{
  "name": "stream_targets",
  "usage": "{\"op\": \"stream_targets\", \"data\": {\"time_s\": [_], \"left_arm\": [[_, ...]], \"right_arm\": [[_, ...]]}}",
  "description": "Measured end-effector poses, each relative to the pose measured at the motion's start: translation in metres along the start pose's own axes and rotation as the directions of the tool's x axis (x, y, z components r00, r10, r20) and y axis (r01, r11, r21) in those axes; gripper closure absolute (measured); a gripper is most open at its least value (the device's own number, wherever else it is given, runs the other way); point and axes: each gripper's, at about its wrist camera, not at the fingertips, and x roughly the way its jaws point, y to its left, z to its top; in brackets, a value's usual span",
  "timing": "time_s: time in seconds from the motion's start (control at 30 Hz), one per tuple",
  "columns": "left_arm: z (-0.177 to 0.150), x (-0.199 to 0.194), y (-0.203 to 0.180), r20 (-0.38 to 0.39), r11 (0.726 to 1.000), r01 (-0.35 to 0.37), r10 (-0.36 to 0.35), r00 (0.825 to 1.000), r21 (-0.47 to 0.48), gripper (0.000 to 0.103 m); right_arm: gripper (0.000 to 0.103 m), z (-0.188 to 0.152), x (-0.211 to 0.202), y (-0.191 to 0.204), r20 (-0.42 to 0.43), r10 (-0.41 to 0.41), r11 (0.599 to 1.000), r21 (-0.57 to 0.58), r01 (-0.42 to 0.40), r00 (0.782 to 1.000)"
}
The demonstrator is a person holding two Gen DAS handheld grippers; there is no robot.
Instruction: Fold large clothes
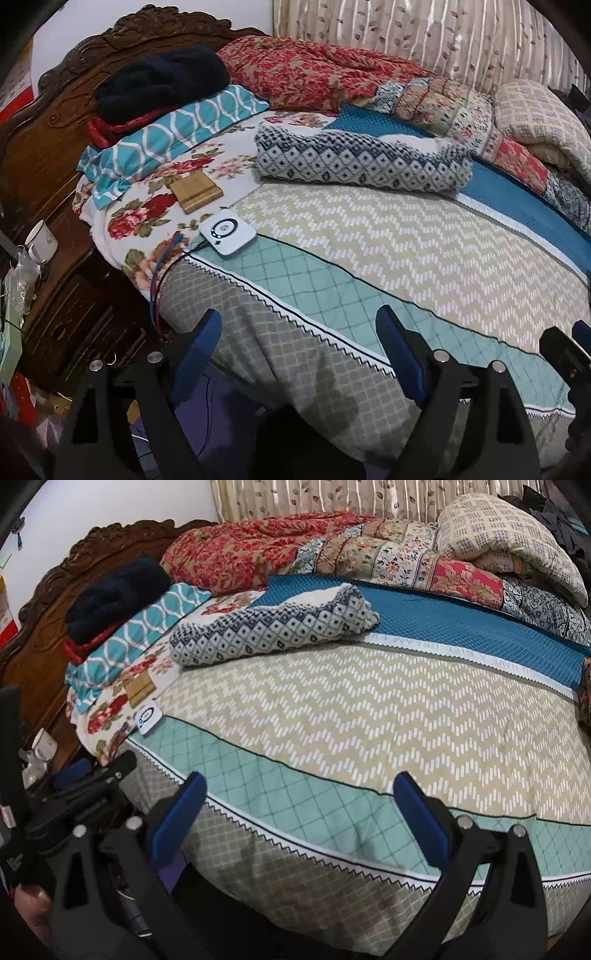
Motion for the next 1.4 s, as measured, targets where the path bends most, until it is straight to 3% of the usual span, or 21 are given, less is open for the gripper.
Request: {"op": "stream_targets", "data": {"time_s": [0.17, 0.23, 0.3, 0.37, 0.53, 0.7, 1.4], "left_arm": [[-0.009, 0.009, -0.006, -0.065, 0.999, 0.046, -0.045, 0.997, 0.011, 0.082], [-0.013, 0.012, -0.004, -0.084, 0.994, 0.105, -0.106, 0.991, -0.024, 0.087], [-0.015, 0.013, -0.003, -0.087, 0.992, 0.114, -0.118, 0.989, -0.046, 0.093], [-0.016, 0.013, -0.003, -0.082, 0.994, 0.101, -0.105, 0.991, -0.047, 0.098], [-0.013, 0.012, -0.002, -0.062, 0.999, 0.04, -0.042, 0.997, -0.033, 0.098], [-0.011, 0.01, -0.009, -0.038, 0.996, -0.08, 0.081, 0.996, 0.033, 0.098], [-0.02, 0.007, -0.032, -0.104, 0.994, 0.018, -0.006, 0.995, 0.108, 0.098]], "right_arm": [[0.006, -0.005, -0.001, -0.002, -0.002, 0.0, 1.0, 0.007, 0.0, 1.0], [0.006, -0.007, -0.001, -0.002, -0.006, 0.001, 1.0, 0.006, -0.001, 1.0], [0.006, -0.009, 0.0, -0.001, -0.006, 0.0, 1.0, 0.003, 0.0, 1.0], [0.006, -0.009, 0.0, -0.001, -0.007, 0.0, 1.0, 0.003, 0.0, 1.0], [0.006, -0.01, 0.001, -0.001, -0.009, 0.001, 1.0, 0.005, -0.001, 1.0], [0.006, -0.013, 0.003, -0.002, -0.016, 0.006, 1.0, 0.009, -0.006, 1.0], [0.006, -0.017, 0.007, -0.01, -0.038, 0.033, 0.999, 0.038, -0.032, 0.999]]}}
